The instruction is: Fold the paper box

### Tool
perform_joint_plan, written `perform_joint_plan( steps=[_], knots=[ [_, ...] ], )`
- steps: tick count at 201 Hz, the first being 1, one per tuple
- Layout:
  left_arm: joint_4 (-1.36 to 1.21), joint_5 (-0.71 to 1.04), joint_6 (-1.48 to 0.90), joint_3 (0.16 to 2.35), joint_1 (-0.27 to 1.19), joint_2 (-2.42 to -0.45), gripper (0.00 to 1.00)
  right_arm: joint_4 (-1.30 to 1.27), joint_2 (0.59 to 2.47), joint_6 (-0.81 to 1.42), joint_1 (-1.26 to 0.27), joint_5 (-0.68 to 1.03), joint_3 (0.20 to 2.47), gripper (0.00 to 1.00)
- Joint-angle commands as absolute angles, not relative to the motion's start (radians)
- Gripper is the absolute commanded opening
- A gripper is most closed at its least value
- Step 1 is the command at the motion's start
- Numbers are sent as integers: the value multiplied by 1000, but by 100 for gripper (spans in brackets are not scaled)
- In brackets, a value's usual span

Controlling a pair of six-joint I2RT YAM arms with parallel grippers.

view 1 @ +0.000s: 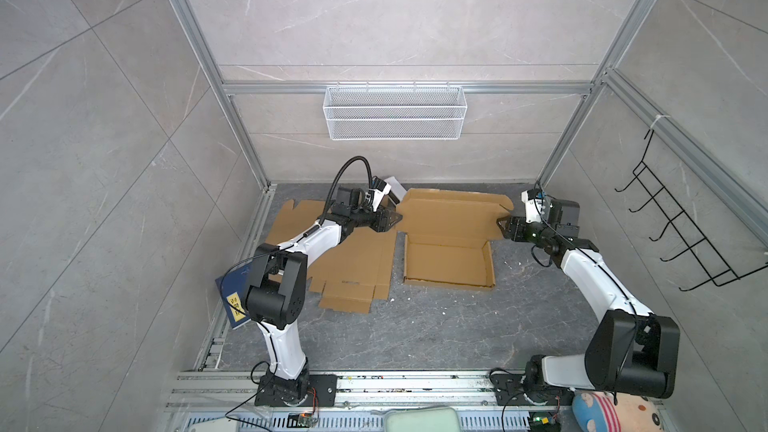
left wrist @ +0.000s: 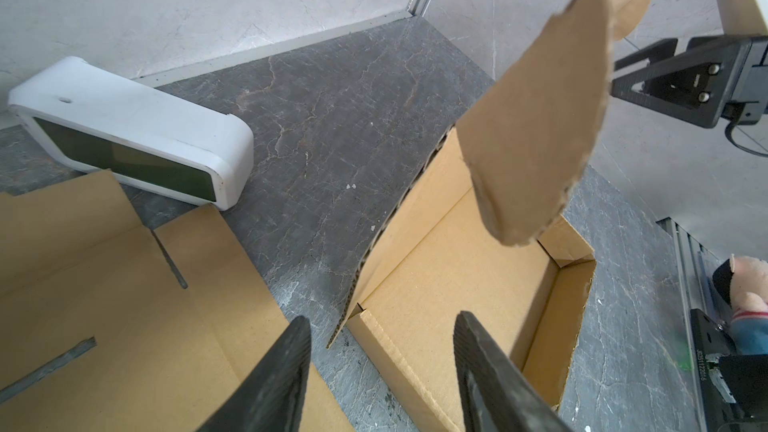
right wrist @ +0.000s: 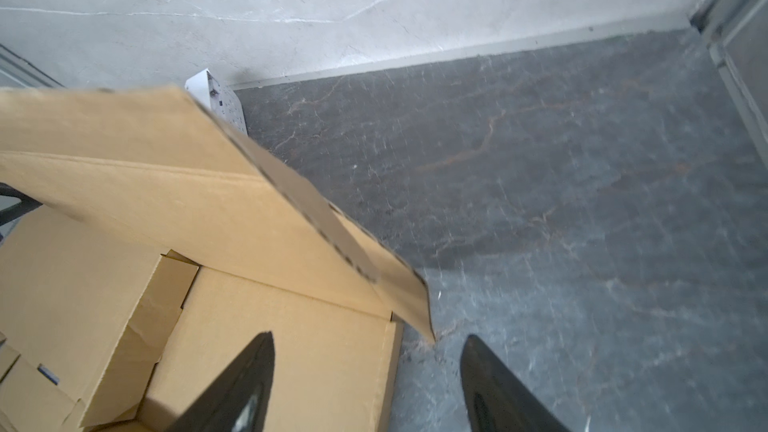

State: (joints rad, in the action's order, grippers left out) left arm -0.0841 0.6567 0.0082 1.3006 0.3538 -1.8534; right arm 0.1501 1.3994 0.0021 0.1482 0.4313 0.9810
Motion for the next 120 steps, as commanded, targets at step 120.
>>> perform_joint_plan(
  steps=[120],
  knots=[
    [-186,632,-9,1331,402,-1903,38,107,1408,-52,126,535,976,45]
  ],
)
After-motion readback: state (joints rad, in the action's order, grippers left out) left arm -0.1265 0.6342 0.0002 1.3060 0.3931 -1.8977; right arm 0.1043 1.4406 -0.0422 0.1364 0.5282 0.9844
